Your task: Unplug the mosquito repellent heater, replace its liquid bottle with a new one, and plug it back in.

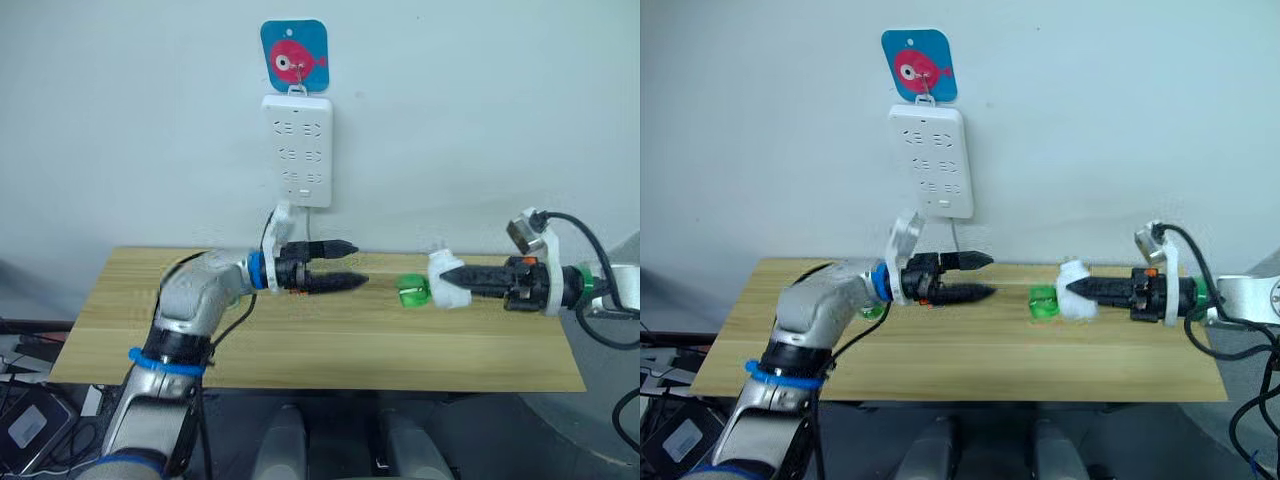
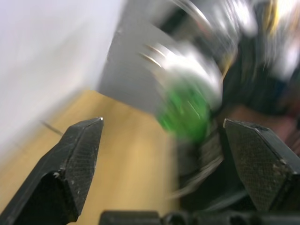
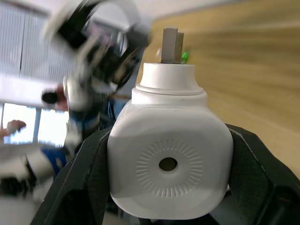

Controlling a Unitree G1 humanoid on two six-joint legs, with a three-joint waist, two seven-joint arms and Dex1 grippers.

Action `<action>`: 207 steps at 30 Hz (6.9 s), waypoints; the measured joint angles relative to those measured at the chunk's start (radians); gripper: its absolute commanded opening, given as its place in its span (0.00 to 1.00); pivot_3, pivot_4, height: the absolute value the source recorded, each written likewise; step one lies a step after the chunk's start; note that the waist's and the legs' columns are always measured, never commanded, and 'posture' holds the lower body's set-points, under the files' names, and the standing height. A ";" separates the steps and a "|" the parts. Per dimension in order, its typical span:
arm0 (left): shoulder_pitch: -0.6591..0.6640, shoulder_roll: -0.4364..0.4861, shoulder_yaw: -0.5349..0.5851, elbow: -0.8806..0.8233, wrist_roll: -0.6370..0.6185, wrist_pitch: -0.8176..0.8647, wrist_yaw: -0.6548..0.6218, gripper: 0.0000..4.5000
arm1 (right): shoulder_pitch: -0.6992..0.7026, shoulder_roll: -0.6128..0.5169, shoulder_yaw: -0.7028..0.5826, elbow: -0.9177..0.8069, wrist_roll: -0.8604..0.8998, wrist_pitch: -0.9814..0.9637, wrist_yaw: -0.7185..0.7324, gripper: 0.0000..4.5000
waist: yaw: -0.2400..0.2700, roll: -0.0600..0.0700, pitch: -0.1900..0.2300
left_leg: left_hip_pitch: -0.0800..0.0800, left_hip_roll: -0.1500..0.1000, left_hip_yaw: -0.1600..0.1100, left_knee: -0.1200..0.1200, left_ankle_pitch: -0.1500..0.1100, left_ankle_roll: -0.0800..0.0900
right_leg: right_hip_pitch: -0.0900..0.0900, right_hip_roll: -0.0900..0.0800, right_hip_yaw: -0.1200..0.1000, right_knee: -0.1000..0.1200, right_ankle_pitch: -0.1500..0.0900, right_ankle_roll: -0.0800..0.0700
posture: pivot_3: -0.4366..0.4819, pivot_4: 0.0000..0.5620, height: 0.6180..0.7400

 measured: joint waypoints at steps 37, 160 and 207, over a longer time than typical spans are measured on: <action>-0.255 -0.119 -0.136 0.633 1.096 -1.379 1.109 0.74 | -0.056 0.061 0.013 -0.010 0.184 -0.008 -0.160 0.66 | 0.033 0.001 -0.001 | 0.000 0.000 0.001 0.004 0.000 0.001 | 0.000 0.001 0.002 0.004 0.004 0.005 | 0.69 0.28 1.00; -0.249 -0.020 0.008 0.296 -0.817 0.897 0.386 0.48 | -0.034 0.033 -0.011 -0.163 -0.090 0.092 0.119 0.66 | -0.023 0.002 -0.001 | -0.002 0.000 -0.005 0.015 0.003 0.007 | 0.003 0.004 -0.001 0.004 0.007 0.010 | 0.66 0.31 1.00; -0.325 -0.125 -0.055 0.747 1.086 -1.521 1.085 0.66 | -0.084 0.055 0.005 -0.022 0.182 -0.002 -0.135 0.66 | 0.006 0.003 -0.001 | -0.003 0.000 0.000 0.014 0.003 0.008 | 0.002 0.002 0.003 0.003 0.008 0.012 | 0.65 0.32 1.00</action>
